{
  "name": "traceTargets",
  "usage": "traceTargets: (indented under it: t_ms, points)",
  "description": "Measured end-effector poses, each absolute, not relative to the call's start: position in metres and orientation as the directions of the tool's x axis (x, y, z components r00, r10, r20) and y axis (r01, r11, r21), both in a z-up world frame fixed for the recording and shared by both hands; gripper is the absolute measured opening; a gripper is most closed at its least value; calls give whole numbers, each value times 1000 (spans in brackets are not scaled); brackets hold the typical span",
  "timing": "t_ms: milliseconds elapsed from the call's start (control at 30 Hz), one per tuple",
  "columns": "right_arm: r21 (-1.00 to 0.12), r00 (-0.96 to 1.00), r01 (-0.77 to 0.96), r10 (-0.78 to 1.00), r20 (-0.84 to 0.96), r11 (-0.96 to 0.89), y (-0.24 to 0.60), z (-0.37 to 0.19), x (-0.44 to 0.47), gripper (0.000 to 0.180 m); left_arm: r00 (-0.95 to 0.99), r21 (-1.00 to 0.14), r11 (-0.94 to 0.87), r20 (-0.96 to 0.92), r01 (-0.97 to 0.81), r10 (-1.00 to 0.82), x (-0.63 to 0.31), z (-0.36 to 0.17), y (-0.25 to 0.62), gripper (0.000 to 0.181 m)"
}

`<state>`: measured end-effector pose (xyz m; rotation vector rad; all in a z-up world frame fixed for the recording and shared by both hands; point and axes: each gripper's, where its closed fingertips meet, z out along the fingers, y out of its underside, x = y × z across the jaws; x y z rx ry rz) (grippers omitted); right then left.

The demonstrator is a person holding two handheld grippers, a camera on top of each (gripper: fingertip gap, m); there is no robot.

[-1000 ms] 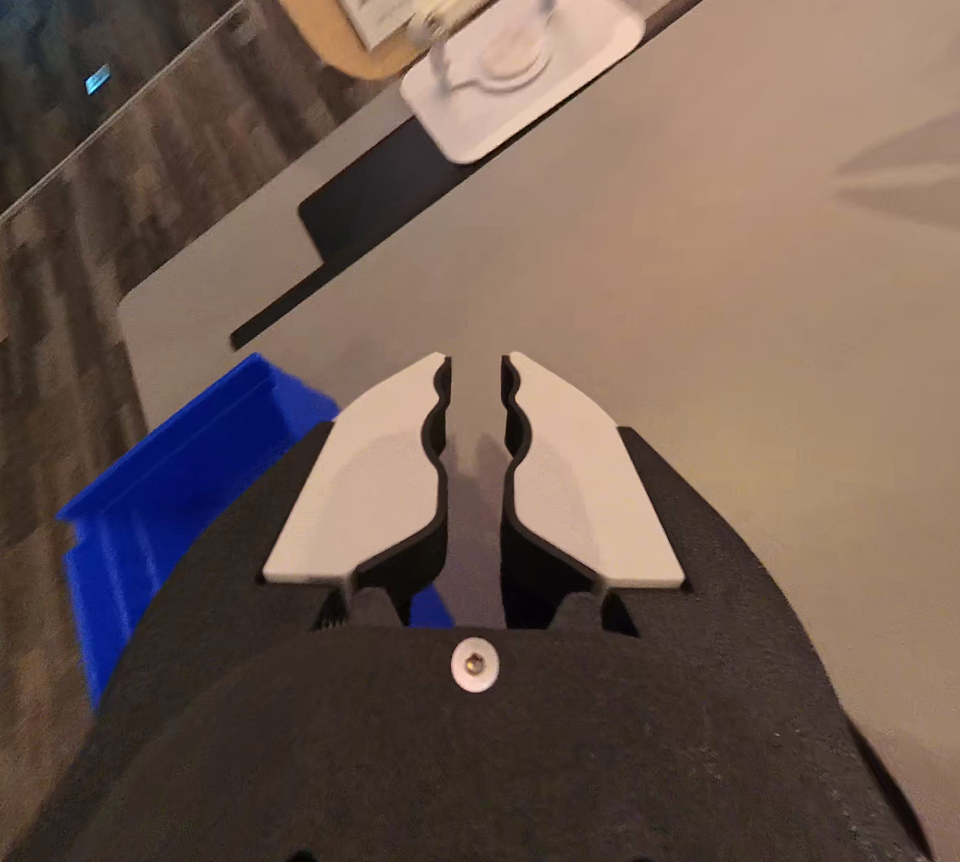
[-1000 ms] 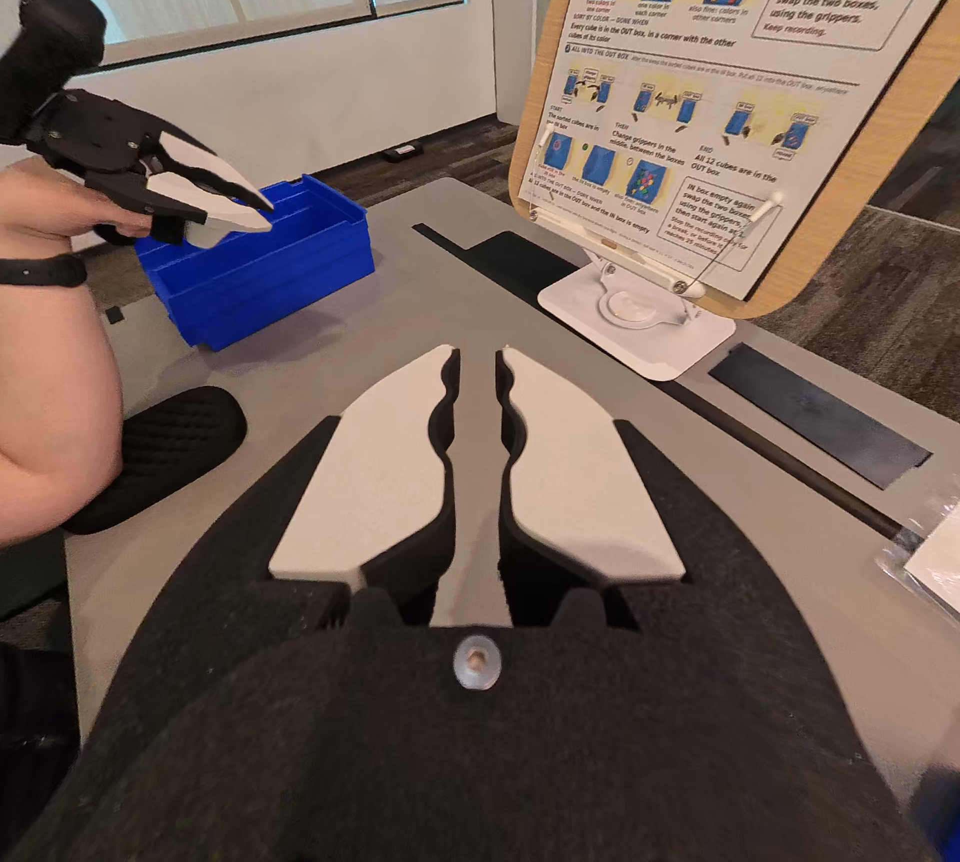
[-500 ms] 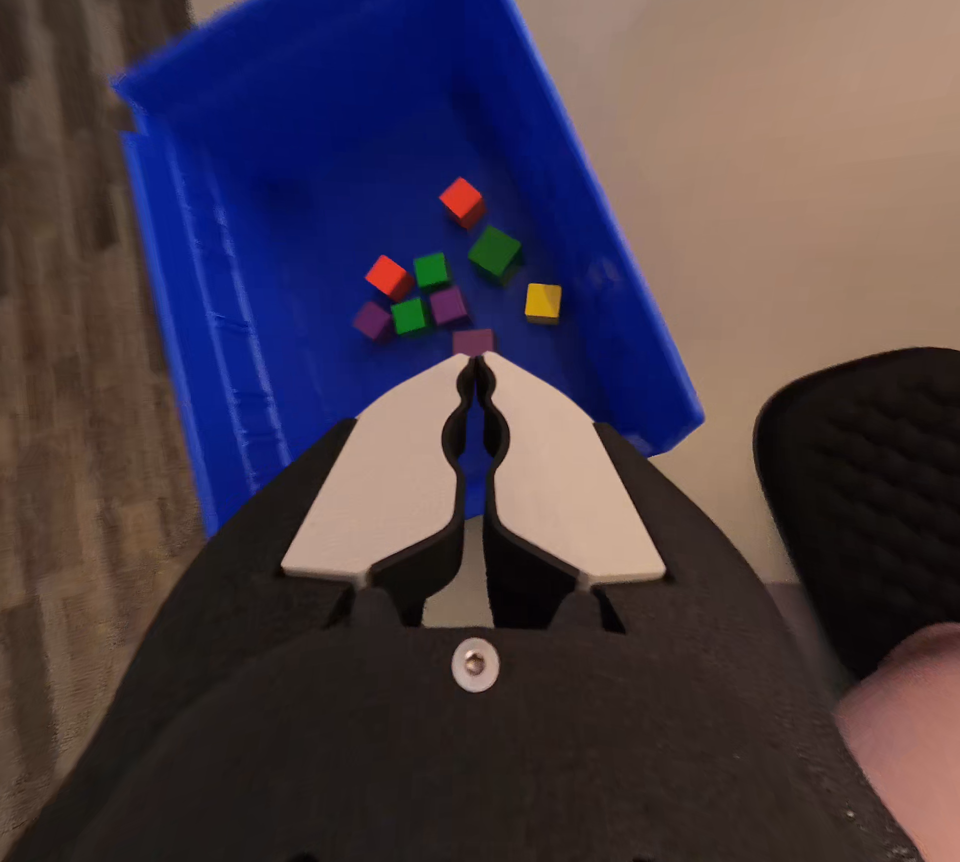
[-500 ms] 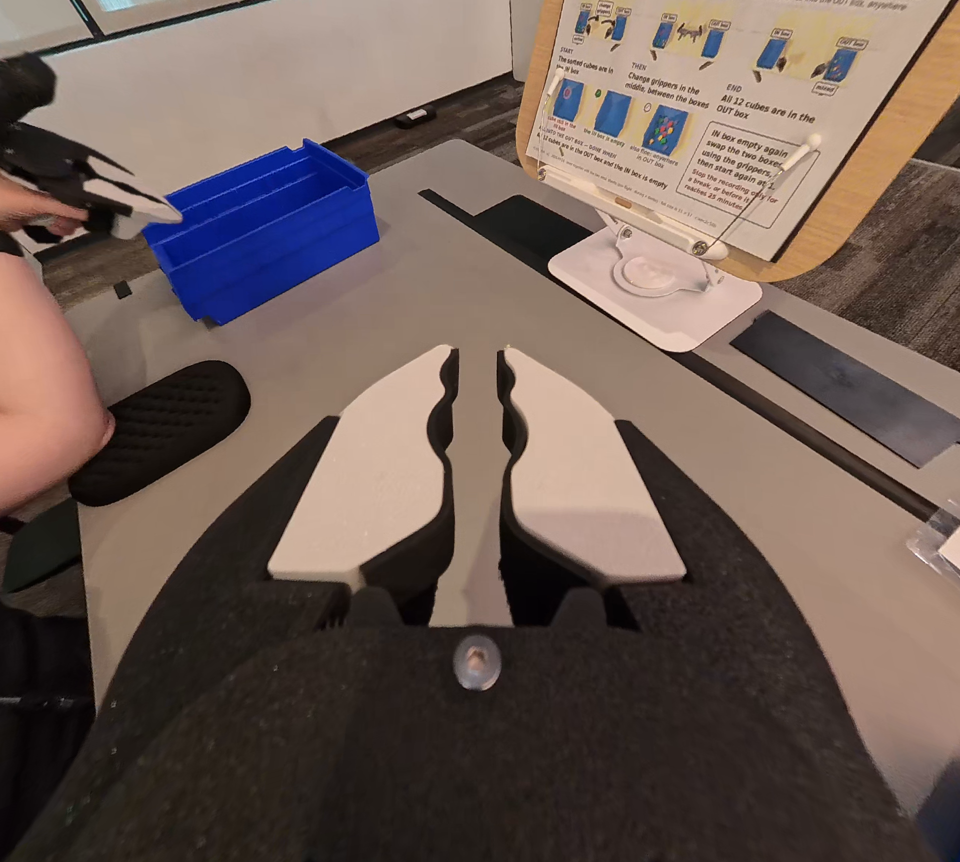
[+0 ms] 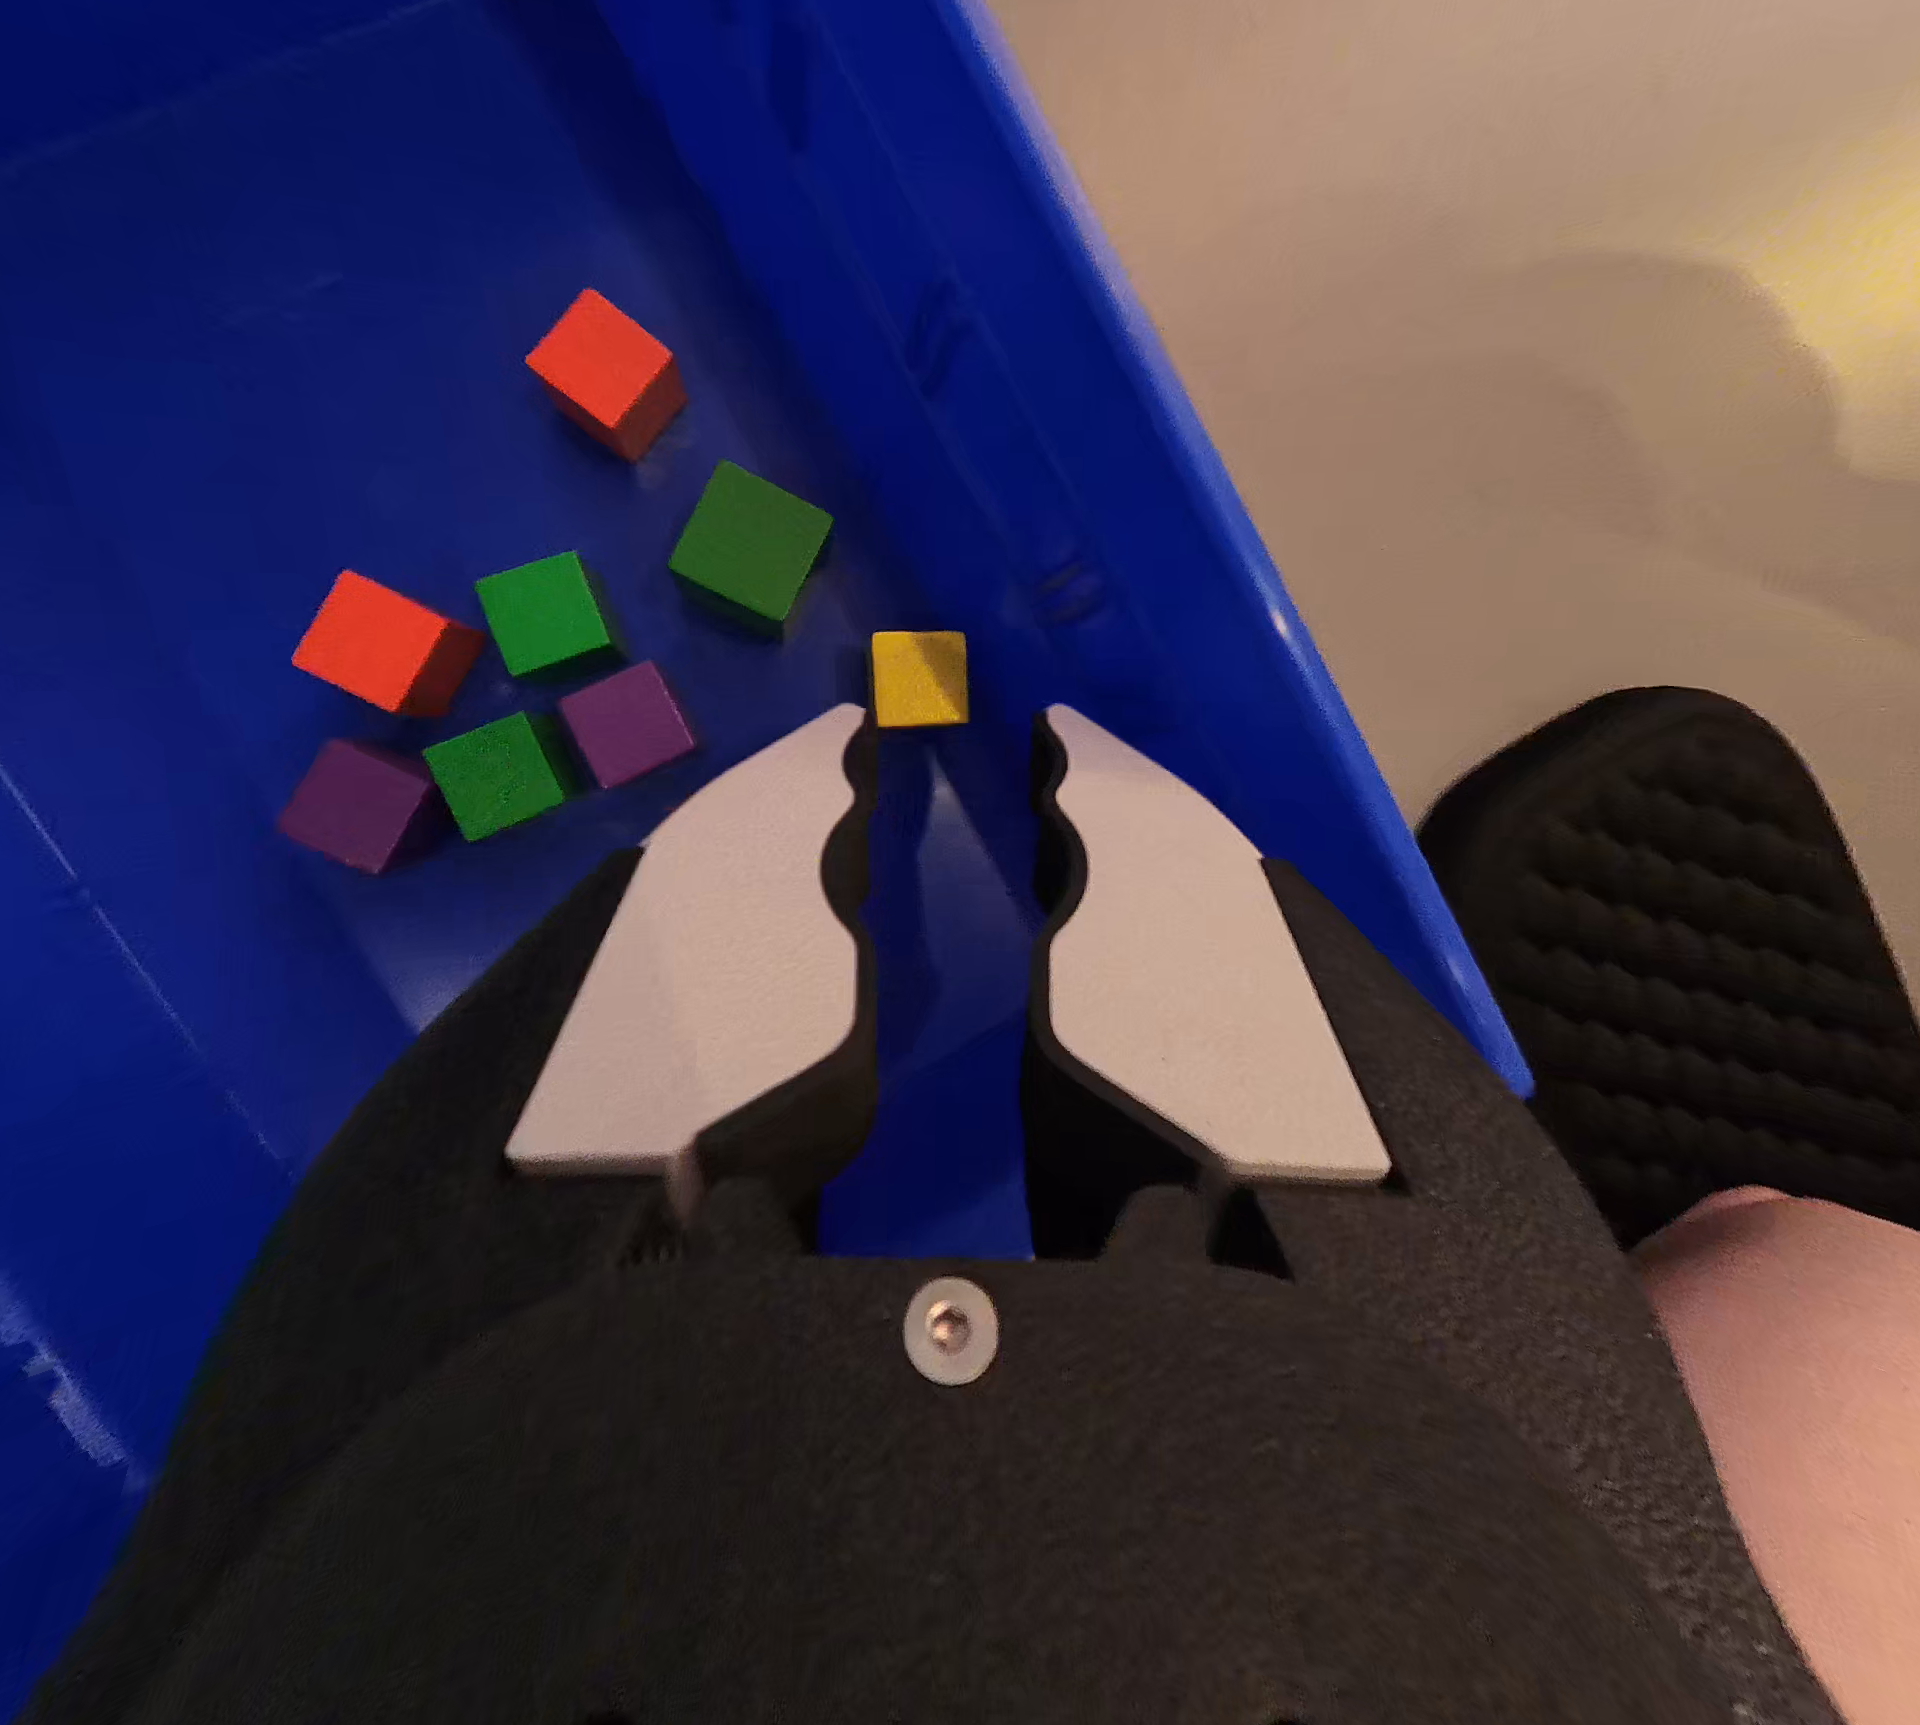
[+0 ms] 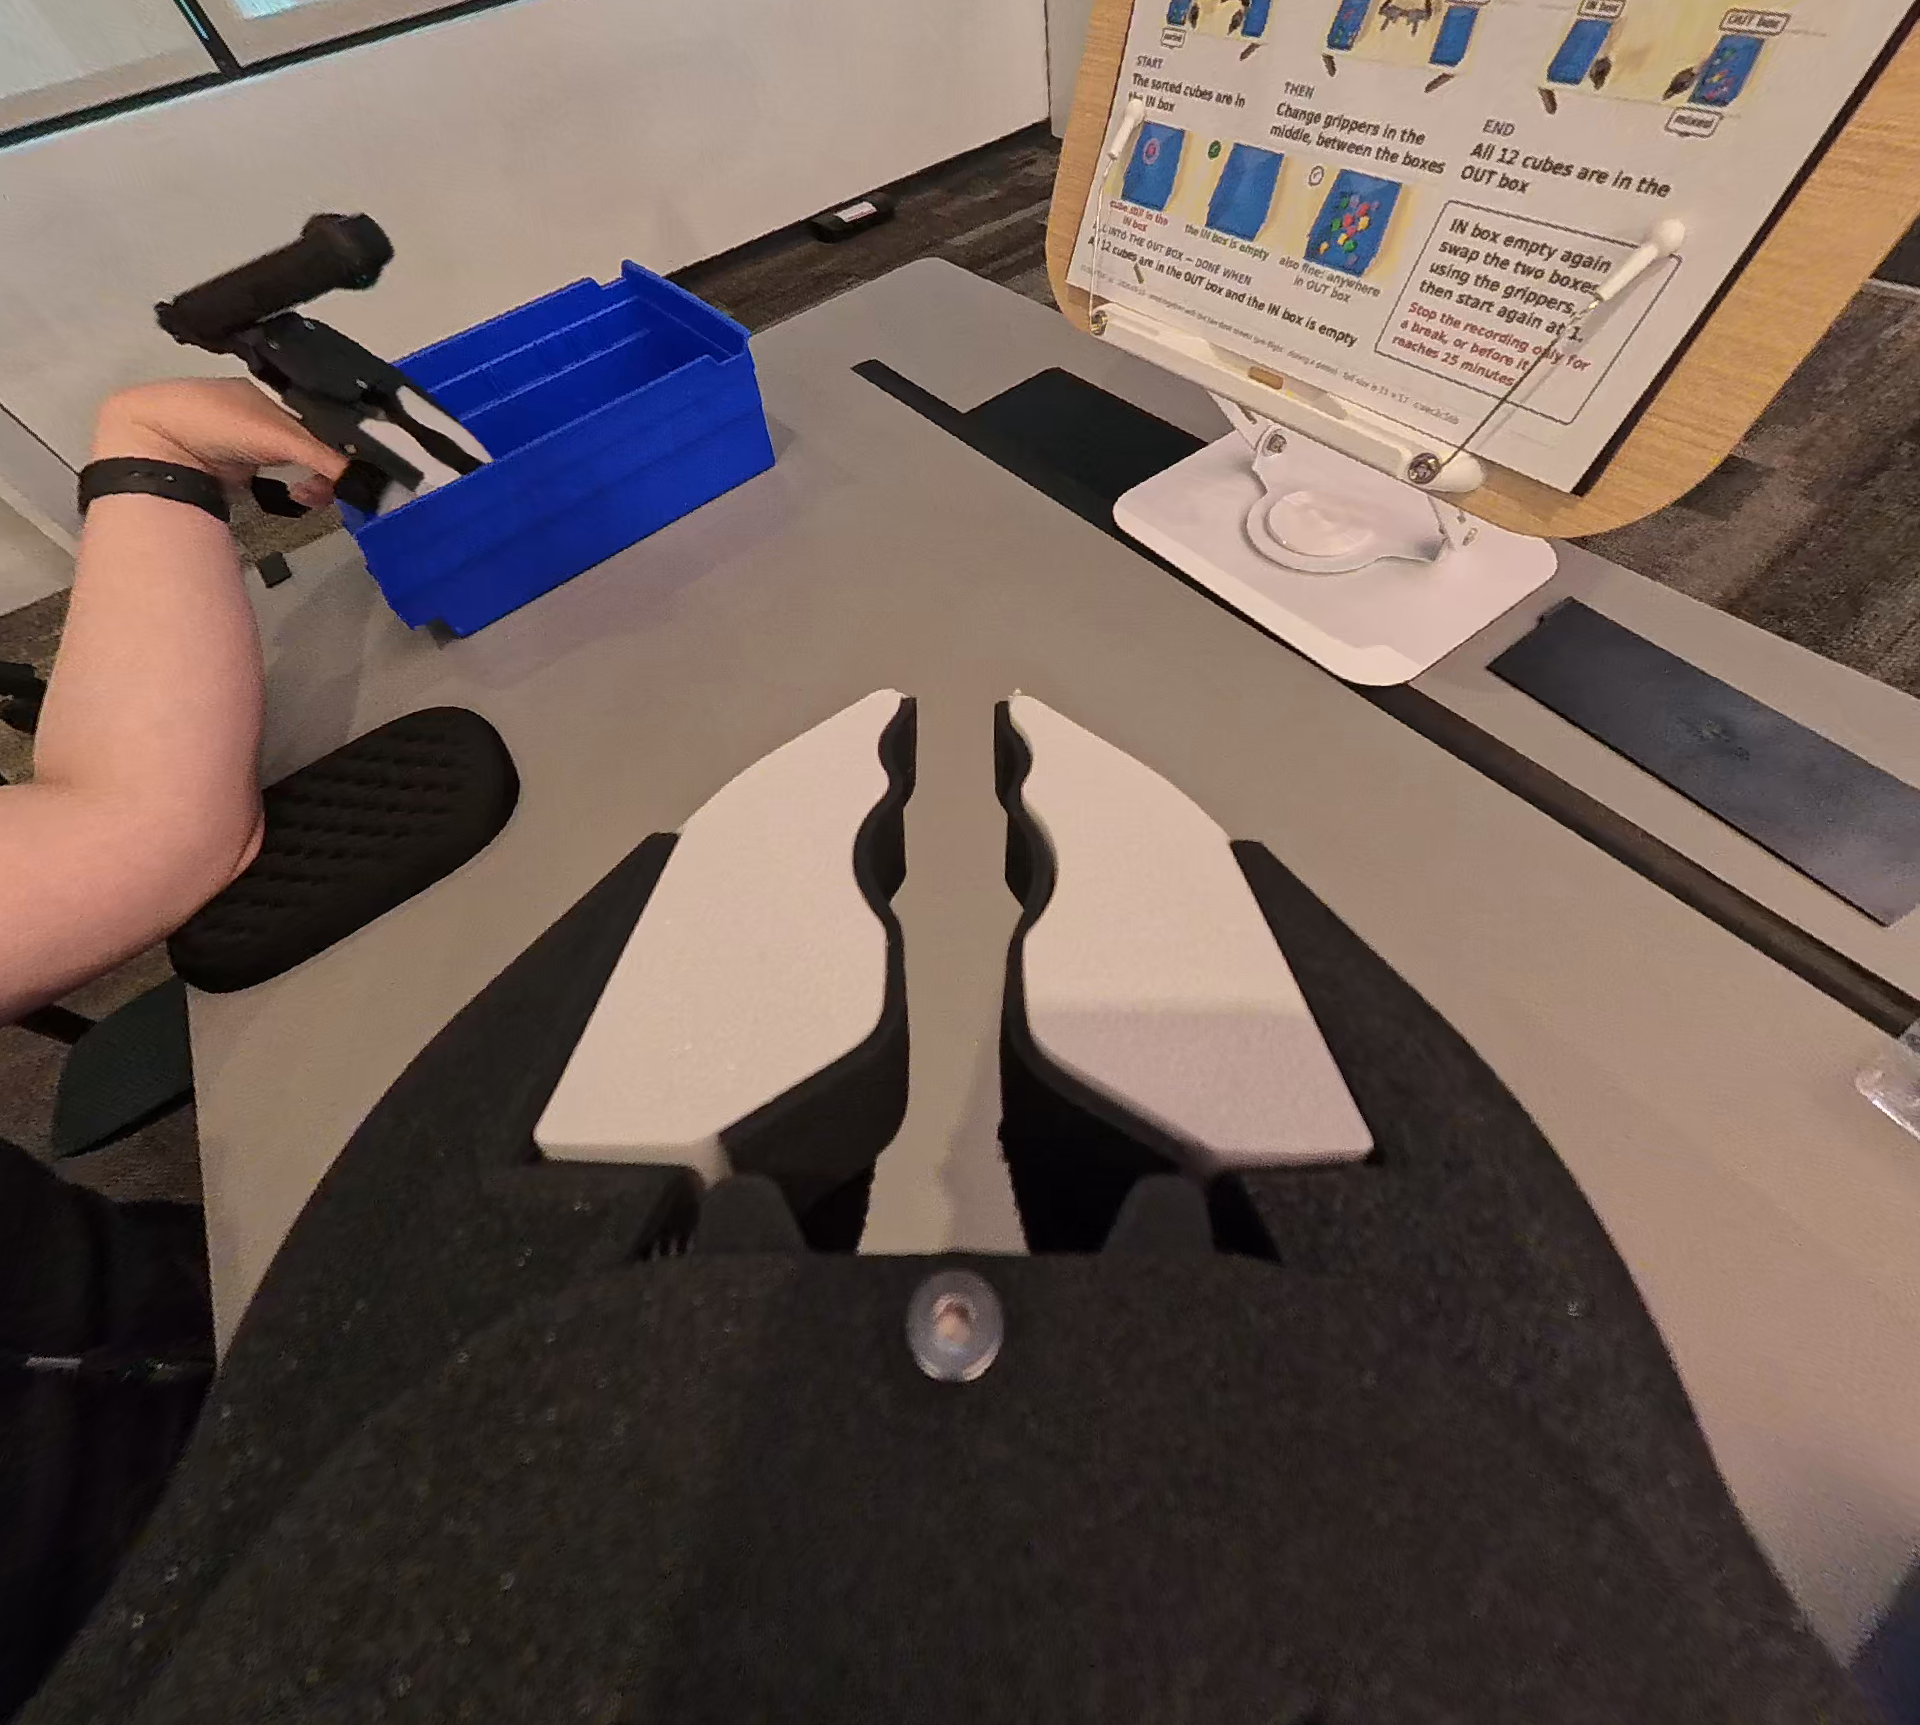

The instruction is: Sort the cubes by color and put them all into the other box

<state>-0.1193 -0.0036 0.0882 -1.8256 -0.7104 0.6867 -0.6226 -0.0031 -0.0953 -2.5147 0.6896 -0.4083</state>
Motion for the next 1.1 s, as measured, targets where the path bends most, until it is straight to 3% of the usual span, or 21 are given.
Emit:
traceTargets:
  t_ms: [133,367,600,667,900,1100]
  points:
    - [-937,664,157,735,-134,-312,-3,88,-117,13,833,-479,-752,74,-452,-548,-624,-107,1,38]
    - [-932,657,179,743,-125,-314,-6,85,-119,13,830,-378,-759,-50,-531,-556,-631,-126,7,39]
    - [-926,650,203,751,-116,-319,-7,82,-120,13,811,-341,-752,-60,-564,-582,-631,-140,10,33]
    - [-925,647,206,753,-115,-319,-7,82,-121,13,816,-352,-752,-69,-558,-573,-632,-140,14,23]
    - [-916,645,233,757,-105,-326,-8,77,-122,13,830,-379,-758,-55,-532,-555,-639,-134,7,23]
    - [-909,637,256,764,-97,-329,-9,74,-126,13,854,-565,-649,-234,-509,-465,-655,-69,12,22]
